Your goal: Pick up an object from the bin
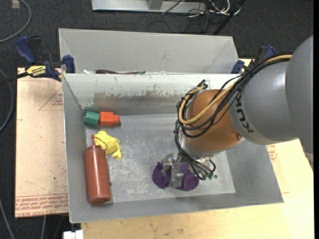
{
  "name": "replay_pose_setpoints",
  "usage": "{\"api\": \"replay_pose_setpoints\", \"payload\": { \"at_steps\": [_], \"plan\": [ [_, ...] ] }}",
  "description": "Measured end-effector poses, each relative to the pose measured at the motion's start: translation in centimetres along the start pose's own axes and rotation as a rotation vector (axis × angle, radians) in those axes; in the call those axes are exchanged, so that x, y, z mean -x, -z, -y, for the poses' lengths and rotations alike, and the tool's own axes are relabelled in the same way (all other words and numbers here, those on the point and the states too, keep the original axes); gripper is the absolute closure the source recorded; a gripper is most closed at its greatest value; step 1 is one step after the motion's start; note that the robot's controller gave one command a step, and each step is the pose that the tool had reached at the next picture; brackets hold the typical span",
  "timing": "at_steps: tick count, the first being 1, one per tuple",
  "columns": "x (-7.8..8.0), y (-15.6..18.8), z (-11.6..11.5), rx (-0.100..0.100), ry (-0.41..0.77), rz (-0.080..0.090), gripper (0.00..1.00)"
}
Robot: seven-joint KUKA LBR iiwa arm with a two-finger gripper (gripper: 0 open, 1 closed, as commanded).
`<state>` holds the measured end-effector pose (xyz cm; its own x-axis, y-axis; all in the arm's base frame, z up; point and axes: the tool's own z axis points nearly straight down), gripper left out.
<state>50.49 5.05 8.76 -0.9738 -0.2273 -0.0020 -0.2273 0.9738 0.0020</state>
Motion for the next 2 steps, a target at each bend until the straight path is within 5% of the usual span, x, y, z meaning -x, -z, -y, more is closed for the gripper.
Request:
{"api": "replay_pose_setpoints", "payload": {
  "at_steps": [1,2],
  "plan": [
    [0.0,0.0,0.0,0.000,0.000,0.000,1.00],
    [1.0,12.6,3.1,0.000,0.084,0.003,1.00]
  ]
}}
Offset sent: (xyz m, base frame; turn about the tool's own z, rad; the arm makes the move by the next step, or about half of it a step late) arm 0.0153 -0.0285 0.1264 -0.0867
